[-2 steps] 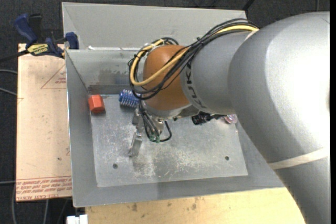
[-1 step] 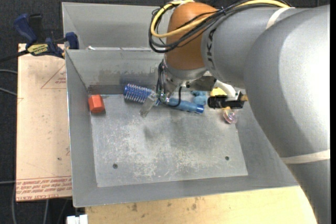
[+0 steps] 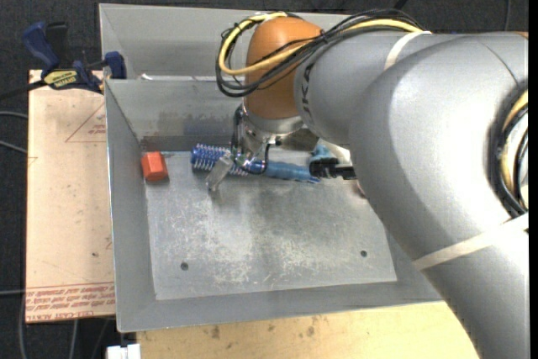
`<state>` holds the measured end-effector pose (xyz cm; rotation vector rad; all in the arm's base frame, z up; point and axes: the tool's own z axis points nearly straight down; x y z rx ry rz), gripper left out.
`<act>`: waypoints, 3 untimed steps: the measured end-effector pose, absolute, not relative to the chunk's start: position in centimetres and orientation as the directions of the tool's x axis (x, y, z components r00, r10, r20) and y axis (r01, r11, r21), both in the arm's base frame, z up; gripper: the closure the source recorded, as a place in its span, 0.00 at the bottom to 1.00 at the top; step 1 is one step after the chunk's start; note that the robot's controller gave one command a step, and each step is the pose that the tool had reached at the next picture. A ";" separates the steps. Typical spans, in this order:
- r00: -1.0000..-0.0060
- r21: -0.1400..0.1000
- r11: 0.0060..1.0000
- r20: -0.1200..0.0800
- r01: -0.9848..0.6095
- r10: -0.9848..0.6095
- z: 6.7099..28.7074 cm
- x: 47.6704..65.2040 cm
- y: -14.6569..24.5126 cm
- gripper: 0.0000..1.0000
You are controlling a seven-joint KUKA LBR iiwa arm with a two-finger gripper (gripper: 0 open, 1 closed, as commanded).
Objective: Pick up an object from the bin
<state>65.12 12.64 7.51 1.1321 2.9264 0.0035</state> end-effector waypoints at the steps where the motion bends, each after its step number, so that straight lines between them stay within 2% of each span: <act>1: -0.739 0.000 0.739 -0.001 0.673 0.673 7.7 65.0 12.6 1.00; 2: -0.778 0.006 0.778 -0.005 0.629 0.629 19.5 62.8 12.6 1.00; 3: -0.950 0.004 0.950 -0.006 0.312 0.312 30.3 60.0 14.4 1.00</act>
Offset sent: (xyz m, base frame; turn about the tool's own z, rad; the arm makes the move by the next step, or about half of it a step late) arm 0.0000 0.0000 0.0000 0.0000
